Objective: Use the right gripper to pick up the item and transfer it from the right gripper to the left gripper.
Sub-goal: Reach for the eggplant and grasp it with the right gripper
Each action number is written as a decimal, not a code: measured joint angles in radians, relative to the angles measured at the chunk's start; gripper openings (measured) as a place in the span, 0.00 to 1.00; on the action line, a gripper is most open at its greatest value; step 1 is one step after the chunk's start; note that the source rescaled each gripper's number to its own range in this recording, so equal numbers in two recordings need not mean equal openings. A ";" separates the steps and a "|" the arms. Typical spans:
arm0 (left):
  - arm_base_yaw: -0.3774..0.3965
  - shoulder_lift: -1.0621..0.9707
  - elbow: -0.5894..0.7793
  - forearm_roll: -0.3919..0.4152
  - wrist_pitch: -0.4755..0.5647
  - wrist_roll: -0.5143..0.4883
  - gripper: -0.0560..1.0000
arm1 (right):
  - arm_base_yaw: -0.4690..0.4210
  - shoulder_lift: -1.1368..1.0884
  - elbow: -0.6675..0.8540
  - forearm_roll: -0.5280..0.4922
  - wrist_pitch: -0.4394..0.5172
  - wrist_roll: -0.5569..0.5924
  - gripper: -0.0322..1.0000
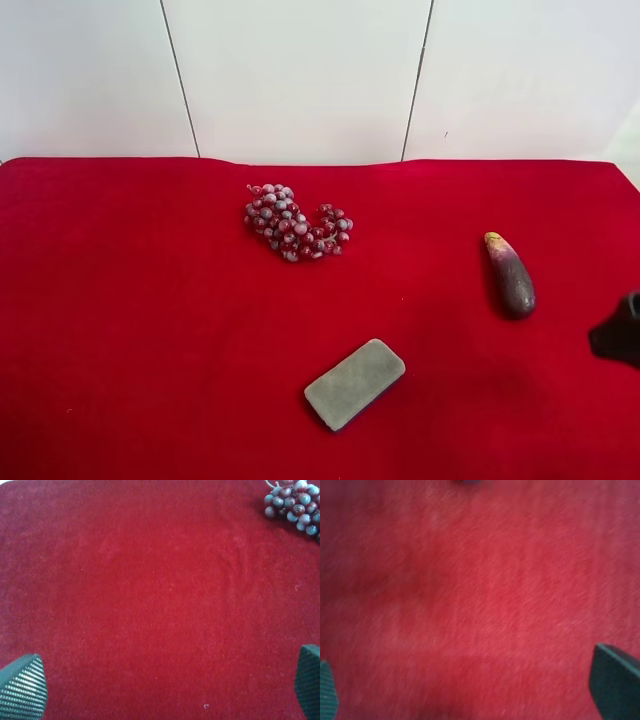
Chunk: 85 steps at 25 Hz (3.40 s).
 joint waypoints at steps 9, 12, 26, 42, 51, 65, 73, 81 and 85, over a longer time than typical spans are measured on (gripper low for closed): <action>0.000 0.000 0.000 0.000 0.000 0.000 1.00 | 0.000 0.230 -0.014 -0.078 -0.056 0.090 1.00; 0.000 0.000 0.000 0.000 0.000 0.000 1.00 | 0.000 0.302 -0.014 -0.081 -0.107 0.105 1.00; 0.000 0.000 0.000 0.000 0.000 0.000 1.00 | -0.059 0.438 -0.080 -0.112 -0.177 0.165 1.00; 0.000 0.000 0.000 0.000 0.000 0.000 1.00 | -0.229 0.610 -0.111 -0.088 -0.322 0.093 1.00; 0.000 0.000 0.000 0.000 0.000 0.000 1.00 | -0.229 0.821 -0.239 -0.086 -0.346 0.065 1.00; 0.000 0.000 0.000 0.000 0.000 0.000 1.00 | -0.229 1.036 -0.309 -0.084 -0.470 0.050 1.00; 0.000 0.000 0.000 0.000 0.000 0.000 1.00 | -0.229 1.099 -0.310 -0.051 -0.561 0.042 1.00; 0.000 0.000 0.000 0.000 0.000 0.000 1.00 | -0.229 1.125 -0.311 -0.051 -0.591 0.042 1.00; 0.000 0.000 0.000 0.000 0.000 0.000 1.00 | -0.229 1.129 -0.311 -0.051 -0.601 0.041 0.87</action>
